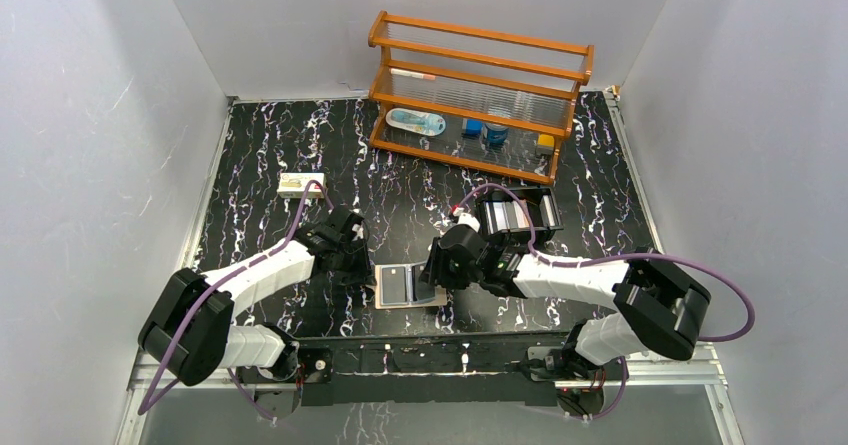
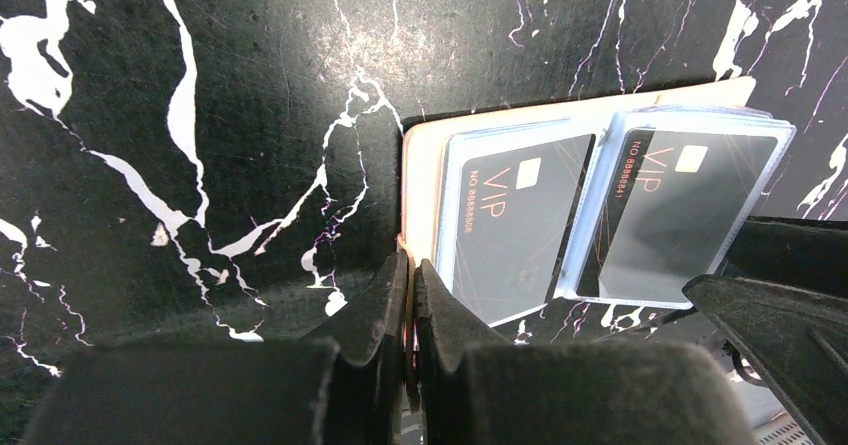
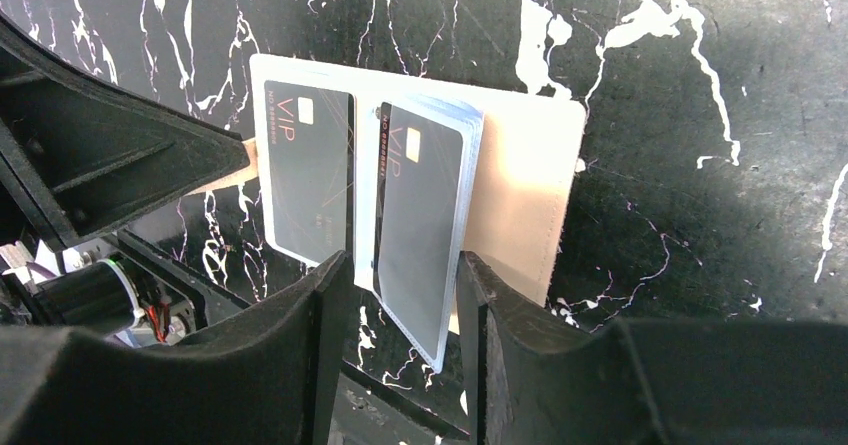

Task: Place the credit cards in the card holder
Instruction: Turn over the card slot in the card holder.

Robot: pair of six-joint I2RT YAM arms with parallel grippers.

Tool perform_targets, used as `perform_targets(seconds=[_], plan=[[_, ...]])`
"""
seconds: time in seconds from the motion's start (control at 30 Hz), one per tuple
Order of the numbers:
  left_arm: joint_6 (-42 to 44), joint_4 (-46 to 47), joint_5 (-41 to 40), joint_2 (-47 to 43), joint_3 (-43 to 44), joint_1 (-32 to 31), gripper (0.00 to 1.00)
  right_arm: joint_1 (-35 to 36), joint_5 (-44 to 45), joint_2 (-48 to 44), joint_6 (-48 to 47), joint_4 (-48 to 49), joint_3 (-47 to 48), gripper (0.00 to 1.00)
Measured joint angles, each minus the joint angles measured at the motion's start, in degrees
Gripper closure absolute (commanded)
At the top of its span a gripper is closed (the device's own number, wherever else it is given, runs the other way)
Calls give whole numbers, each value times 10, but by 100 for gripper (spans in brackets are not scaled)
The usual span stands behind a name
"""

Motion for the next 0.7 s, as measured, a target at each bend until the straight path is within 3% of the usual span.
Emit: perform_targets(seconds=[0.7], plan=[[-3, 6, 6, 0, -3, 0, 100, 4, 33, 0, -24, -50, 32, 49]])
